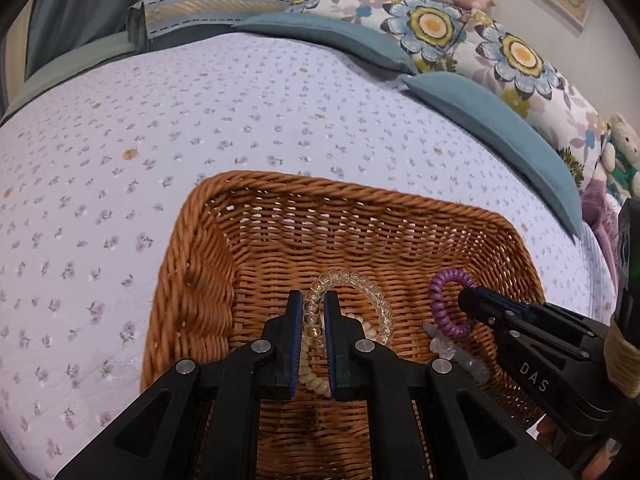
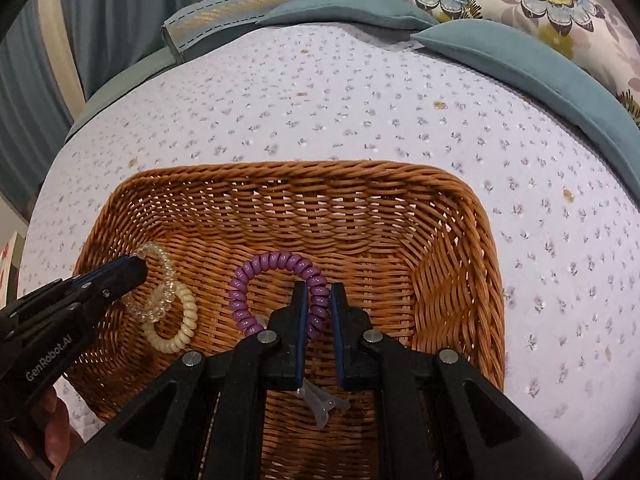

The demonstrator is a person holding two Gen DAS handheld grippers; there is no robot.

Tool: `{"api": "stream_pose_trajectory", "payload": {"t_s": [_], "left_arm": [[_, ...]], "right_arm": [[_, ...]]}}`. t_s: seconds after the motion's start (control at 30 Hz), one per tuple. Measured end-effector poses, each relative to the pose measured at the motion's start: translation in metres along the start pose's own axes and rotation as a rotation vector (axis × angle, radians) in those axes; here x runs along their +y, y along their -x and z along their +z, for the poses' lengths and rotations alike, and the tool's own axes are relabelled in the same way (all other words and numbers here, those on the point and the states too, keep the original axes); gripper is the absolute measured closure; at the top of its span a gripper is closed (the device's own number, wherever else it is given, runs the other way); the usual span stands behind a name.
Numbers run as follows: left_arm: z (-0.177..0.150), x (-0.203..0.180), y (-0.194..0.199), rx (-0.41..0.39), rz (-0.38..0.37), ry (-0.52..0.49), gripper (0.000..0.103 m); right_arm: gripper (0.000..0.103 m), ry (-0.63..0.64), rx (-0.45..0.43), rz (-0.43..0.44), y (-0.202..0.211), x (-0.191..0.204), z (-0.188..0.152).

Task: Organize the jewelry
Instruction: 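Carry both hair ties into the wicker basket and open both tools, then grasp the black watch with the left tool while the right tool grasps the silver key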

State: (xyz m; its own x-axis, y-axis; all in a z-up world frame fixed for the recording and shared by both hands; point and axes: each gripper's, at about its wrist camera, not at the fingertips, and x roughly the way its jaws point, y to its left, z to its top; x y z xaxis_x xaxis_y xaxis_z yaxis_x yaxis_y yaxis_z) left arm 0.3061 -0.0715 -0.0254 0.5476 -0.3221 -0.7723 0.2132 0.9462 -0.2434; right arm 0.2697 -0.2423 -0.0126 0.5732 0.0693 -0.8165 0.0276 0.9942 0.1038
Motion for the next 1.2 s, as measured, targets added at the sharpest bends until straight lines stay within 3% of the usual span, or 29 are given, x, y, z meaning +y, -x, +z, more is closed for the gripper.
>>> {"api": "stream_pose_trajectory", "payload": {"t_s": [0.13, 0.2, 0.23, 0.53, 0.83, 1.03, 1.2], "left_arm": [[-0.001, -0.002, 0.0, 0.016, -0.017, -0.003, 0.079], [-0.003, -0.001, 0.005, 0.007, -0.021, 0.001, 0.06], [-0.003, -0.001, 0.009, -0.003, -0.025, 0.001, 0.058], [-0.016, -0.007, 0.065, -0.081, -0.053, -0.015, 0.058], [-0.053, -0.018, 0.139, -0.151, -0.073, -0.039, 0.058], [-0.103, -0.018, 0.185, -0.146, -0.093, -0.044, 0.058], [-0.17, -0.01, 0.209, -0.084, -0.083, -0.022, 0.058]], "right_arm": [[0.078, -0.03, -0.008, 0.017, 0.005, -0.008, -0.001], [0.074, -0.03, -0.028, 0.019, 0.013, -0.011, -0.004], [0.073, -0.028, -0.036, 0.024, 0.018, -0.01, -0.004], [0.072, 0.017, -0.123, 0.038, 0.078, 0.001, -0.026], [0.072, 0.08, -0.218, 0.006, 0.142, 0.009, -0.075], [0.068, 0.064, -0.212, 0.058, 0.168, 0.001, -0.13], [0.068, 0.051, -0.178, 0.115, 0.178, -0.003, -0.187]]}}
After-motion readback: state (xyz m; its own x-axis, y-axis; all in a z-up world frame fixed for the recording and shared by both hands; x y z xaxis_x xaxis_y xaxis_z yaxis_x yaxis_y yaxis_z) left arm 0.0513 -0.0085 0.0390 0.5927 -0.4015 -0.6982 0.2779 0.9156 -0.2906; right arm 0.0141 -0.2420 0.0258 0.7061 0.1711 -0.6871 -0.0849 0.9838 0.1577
